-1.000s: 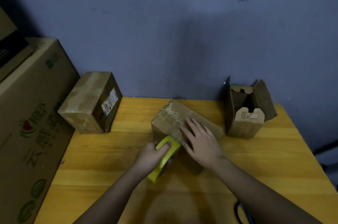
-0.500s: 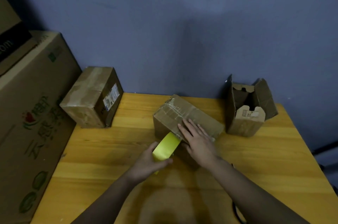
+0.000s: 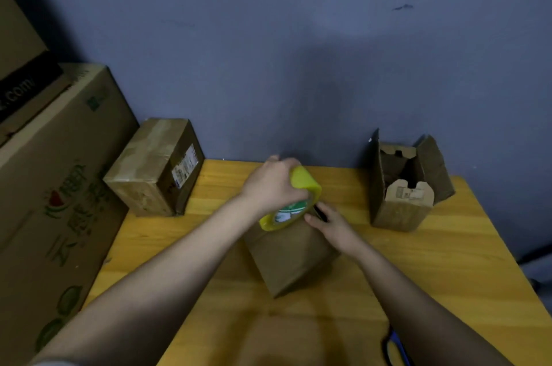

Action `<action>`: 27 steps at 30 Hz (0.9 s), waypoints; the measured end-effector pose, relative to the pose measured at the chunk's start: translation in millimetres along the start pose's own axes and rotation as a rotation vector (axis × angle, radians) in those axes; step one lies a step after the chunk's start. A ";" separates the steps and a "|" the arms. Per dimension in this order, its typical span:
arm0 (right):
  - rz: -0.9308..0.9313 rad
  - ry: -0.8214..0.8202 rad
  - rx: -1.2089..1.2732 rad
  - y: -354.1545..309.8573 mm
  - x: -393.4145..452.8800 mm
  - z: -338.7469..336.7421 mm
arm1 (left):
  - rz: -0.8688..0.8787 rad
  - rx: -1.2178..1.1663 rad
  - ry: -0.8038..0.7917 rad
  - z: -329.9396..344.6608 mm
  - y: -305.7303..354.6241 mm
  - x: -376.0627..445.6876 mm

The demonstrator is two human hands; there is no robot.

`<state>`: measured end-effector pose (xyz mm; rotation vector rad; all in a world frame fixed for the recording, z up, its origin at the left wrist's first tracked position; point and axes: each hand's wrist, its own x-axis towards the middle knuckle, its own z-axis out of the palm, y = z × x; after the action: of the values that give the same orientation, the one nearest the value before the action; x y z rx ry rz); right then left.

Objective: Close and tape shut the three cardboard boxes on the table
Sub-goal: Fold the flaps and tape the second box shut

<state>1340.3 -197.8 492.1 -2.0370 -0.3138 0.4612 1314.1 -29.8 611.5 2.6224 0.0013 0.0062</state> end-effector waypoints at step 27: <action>0.349 0.034 -0.004 31.4 27.0 -5.4 | 0.238 0.469 -0.350 14.3 9.9 23.0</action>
<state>1367.8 -206.1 461.8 -2.1074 0.0651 0.6370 1337.2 -45.5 604.1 3.0328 -0.4849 -0.4163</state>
